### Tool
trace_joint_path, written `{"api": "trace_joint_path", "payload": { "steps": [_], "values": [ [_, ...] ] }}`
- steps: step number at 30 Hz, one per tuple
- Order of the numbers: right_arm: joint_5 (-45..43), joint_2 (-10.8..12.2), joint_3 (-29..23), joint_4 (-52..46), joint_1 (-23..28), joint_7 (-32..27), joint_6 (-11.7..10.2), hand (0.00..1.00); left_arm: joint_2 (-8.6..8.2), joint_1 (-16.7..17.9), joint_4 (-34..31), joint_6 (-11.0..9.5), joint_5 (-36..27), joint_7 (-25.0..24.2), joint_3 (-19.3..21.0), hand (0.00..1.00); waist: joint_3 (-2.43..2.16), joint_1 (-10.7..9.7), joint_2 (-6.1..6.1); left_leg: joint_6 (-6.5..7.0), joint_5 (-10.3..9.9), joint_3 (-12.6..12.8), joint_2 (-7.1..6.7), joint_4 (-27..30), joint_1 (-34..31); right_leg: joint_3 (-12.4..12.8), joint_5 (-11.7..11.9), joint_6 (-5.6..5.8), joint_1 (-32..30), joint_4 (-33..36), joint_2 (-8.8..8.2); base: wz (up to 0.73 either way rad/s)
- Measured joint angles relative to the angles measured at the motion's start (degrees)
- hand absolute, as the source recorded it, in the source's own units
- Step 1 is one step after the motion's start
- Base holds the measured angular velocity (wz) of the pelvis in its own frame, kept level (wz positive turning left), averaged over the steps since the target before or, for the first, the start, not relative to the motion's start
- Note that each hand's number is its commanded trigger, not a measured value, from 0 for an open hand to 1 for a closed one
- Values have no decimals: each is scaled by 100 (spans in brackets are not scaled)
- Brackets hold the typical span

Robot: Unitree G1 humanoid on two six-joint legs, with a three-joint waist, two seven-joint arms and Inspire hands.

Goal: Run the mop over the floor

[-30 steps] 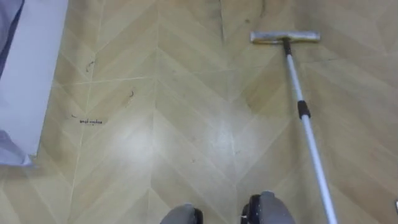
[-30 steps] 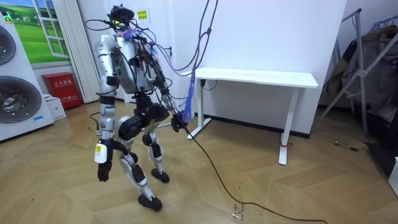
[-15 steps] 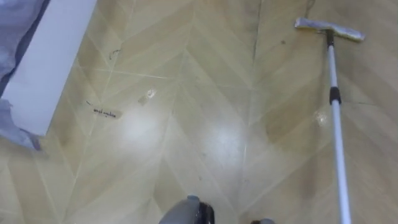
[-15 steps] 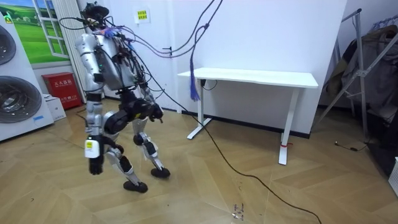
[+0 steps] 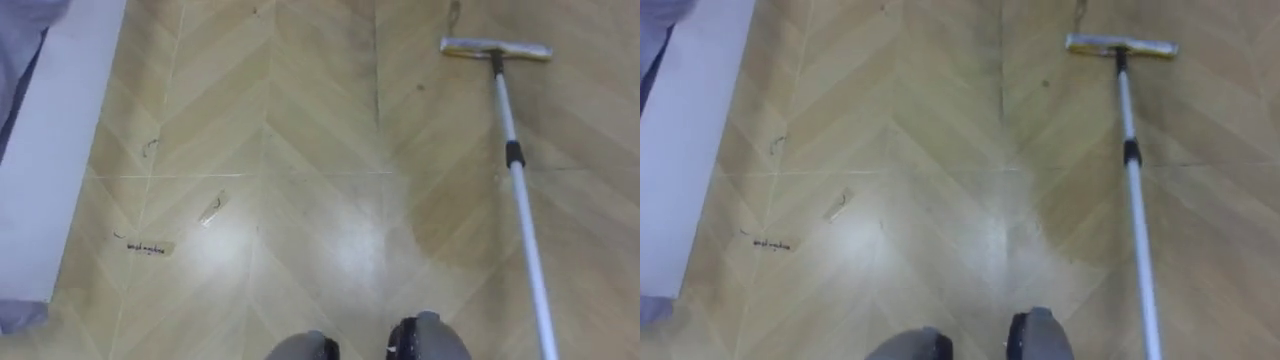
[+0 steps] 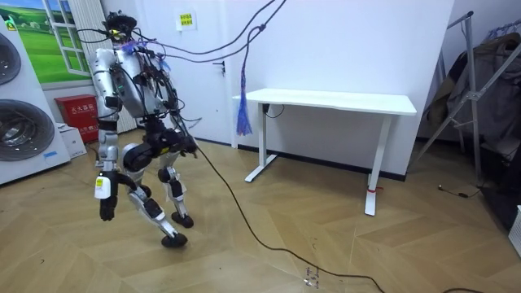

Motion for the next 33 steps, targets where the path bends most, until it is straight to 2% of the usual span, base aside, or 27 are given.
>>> {"api": "trace_joint_path", "payload": {
  "steps": [2,3,4,5,6,8,9,10,11,13,14,16,17,18,19,20,22,24,25,26,27,28,29,30,31,32,33],
  "values": [
    [140,-13,8,-35,-209,114,-199,100,29,52,-50,21,47,-5,43,0,4,118,-110,84,-53,3,112,-400,-283,-3,-9,1,108,-61,30,8],
    [178,29,-44,-37,-188,169,-287,100,25,121,-55,19,55,-33,54,0,18,123,-166,95,-45,-6,159,-1029,-398,-30,-68,36,285,-161,31,38],
    [208,70,-72,-37,-39,209,-290,100,23,168,-43,59,72,-97,59,0,1,106,-135,146,65,-25,190,-1804,-413,-79,-135,94,535,-322,39,41],
    [250,92,-70,-35,90,226,-295,100,30,207,-50,76,99,-141,81,0,-2,100,-145,246,258,-8,178,-1937,-418,-97,-183,140,661,-392,23,47],
    [352,97,-60,-23,449,283,-298,100,31,228,-48,94,161,-192,86,0,-49,48,-145,423,411,42,146,-2136,-335,-137,-288,275,890,-516,-57,66],
    [348,34,-52,166,1005,319,-297,100,-21,163,-31,99,303,-278,95,0,-79,-82,-85,601,317,179,48,-2288,-96,-20,-377,388,1127,-604,-160,75],
    [308,-21,30,284,1425,282,-278,100,-92,90,-5,88,424,-300,96,0,-85,-89,4,739,253,242,-39,-2299,35,97,-352,449,1150,-418,-244,45],
    [292,10,89,284,1839,198,-277,100,-121,76,-2,53,497,-316,93,0,-121,-139,68,811,125,264,-143,-2266,120,129,-241,604,1081,-42,-330,31],
    [272,18,97,275,2003,176,-275,100,-128,73,2,52,496,-326,89,0,-145,-207,119,840,52,266,-177,-2235,147,143,-146,662,1018,157,-351,17],
    [186,142,52,228,2384,42,-269,100,-132,-27,42,52,502,-325,118,0,-124,-472,275,915,-142,174,-324,-2195,340,285,418,744,714,927,-430,11],
    [186,193,31,227,2441,-5,-268,100,-145,-70,61,43,501,-308,153,0,-127,-521,308,924,-186,122,-343,-2193,375,332,486,731,628,1057,-401,-14],
    [189,522,10,193,2406,-193,-252,100,-159,-179,102,-78,453,-238,139,0,-105,-577,343,914,-273,46,-345,-2256,507,440,345,766,200,789,-220,-51],
    [188,576,10,173,2380,-222,-252,100,-170,-177,101,-89,452,-235,116,0,-101,-578,360,902,-283,-32,-363,-2269,536,436,318,753,107,560,-188,-66],
    [184,659,10,96,2364,-286,-247,100,-186,-165,108,-87,451,-233,55,0,-83,-579,374,873,-300,-221,-457,-2302,637,380,329,730,43,-53,-126,-49],
    [142,712,-26,34,2307,-309,-190,100,-204,-147,139,-61,452,-220,65,0,-71,-588,356,829,-371,-375,-537,-2310,726,333,384,652,56,-654,-72,-38],
    [112,721,-56,4,2276,-311,-117,100,-207,-135,140,-53,450,-197,70,0,-66,-589,327,817,-427,-377,-540,-2301,739,298,455,561,68,-837,-43,-11],
    [71,666,-210,-17,1942,-387,125,100,-227,-165,131,-18,407,-111,80,0,-68,-559,328,719,-517,-408,-541,-2249,771,110,602,321,117,-808,-125,3],
    [67,527,-250,-4,1465,-401,316,100,-190,-171,132,12,217,-97,117,0,-57,-520,238,646,-554,-420,-532,-2150,804,69,461,227,163,-671,-171,16],
    [72,380,-245,-4,1089,-395,378,100,-138,-170,107,14,57,-51,111,0,-47,-490,182,567,-555,-397,-492,-1821,699,34,300,182,144,-504,-172,22],
    [77,299,-226,-8,911,-395,363,100,-101,-164,67,24,-19,-23,111,0,-36,-428,155,505,-529,-358,-435,-1556,598,19,224,158,132,-406,-151,6],
    [136,145,-170,-27,572,-393,312,100,-7,-159,-10,25,-183,33,108,0,-13,-252,33,303,-418,-213,-282,-956,383,14,64,79,76,-164,-105,-7],
    [232,48,-111,-43,253,-395,185,100,91,-139,-52,25,-374,114,58,0,-15,-110,-50,47,-241,-153,-156,-436,130,9,-86,16,38,36,-54,-7],
    [272,2,-70,-56,173,-391,124,100,124,-127,-101,37,-406,133,55,0,-14,-81,-89,1,-106,-150,-88,-191,3,6,-140,7,36,83,-1,4],
    [360,-60,-2,-197,-33,-334,29,100,181,-11,-232,53,-411,176,51,0,-19,34,-169,-35,228,-152,-9,205,-257,16,-213,-19,45,118,100,3],
    [424,-59,4,-282,-190,-270,-58,100,190,147,-394,53,-398,223,63,0,-21,117,-313,-29,236,-182,-15,183,-419,39,-231,-33,68,96,123,5],
    [463,-42,1,-290,-250,-236,-105,100,188,241,-469,64,-386,224,62,0,-30,119,-357,20,188,-197,-17,3,-512,33,-227,-19,87,73,129,14],
    [563,-36,16,-291,-263,-170,-184,100,154,316,-484,98,-371,191,58,0,-11,128,-346,48,156,-201,-14,-525,-677,-23,-248,-25,208,-22,143,27]
  ]
}}
